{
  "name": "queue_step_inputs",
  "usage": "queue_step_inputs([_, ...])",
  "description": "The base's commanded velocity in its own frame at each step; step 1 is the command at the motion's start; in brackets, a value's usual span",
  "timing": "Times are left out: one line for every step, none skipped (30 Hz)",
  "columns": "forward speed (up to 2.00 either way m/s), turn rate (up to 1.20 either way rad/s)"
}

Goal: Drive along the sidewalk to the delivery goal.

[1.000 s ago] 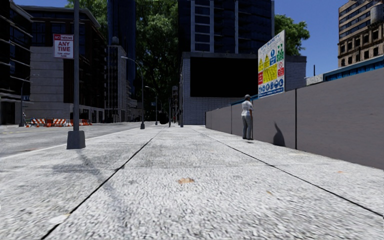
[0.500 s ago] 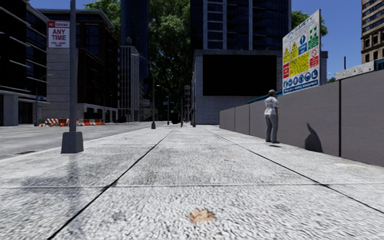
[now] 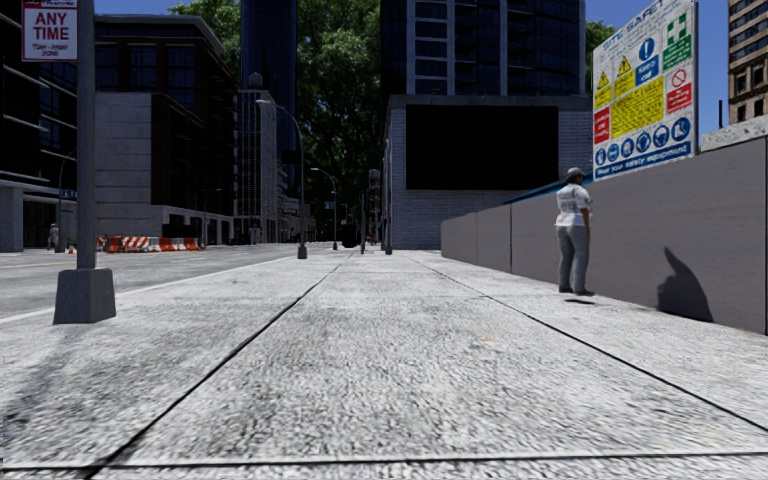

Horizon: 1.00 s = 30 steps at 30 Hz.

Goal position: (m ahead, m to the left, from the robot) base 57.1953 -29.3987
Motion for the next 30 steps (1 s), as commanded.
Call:
queue_step_inputs([1.88,0.0])
queue_step_inputs([1.88,0.0])
queue_step_inputs([1.88,0.0])
queue_step_inputs([1.88,0.0])
queue_step_inputs([1.88,0.0])
queue_step_inputs([1.88,0.0])
queue_step_inputs([1.88,0.0])
queue_step_inputs([1.88,0.0])
queue_step_inputs([1.88,0.0])
queue_step_inputs([1.88,0.0])
queue_step_inputs([1.88,0.0])
queue_step_inputs([1.88,0.0])
queue_step_inputs([1.88,0.0])
queue_step_inputs([1.88,0.0])
queue_step_inputs([1.88,0.0])
queue_step_inputs([1.88,0.0])
queue_step_inputs([1.88,0.0])
queue_step_inputs([1.88,0.0])
queue_step_inputs([1.88,0.0])
queue_step_inputs([1.88,0.0])
queue_step_inputs([1.88,0.0])
queue_step_inputs([1.88,0.0])
queue_step_inputs([1.88,0.0])
queue_step_inputs([1.88,0.0])
queue_step_inputs([1.88,0.14])
queue_step_inputs([1.88,0.93])
queue_step_inputs([1.88,1.2])
queue_step_inputs([1.88,1.2])
queue_step_inputs([1.88,1.2])
queue_step_inputs([1.88,0.39])
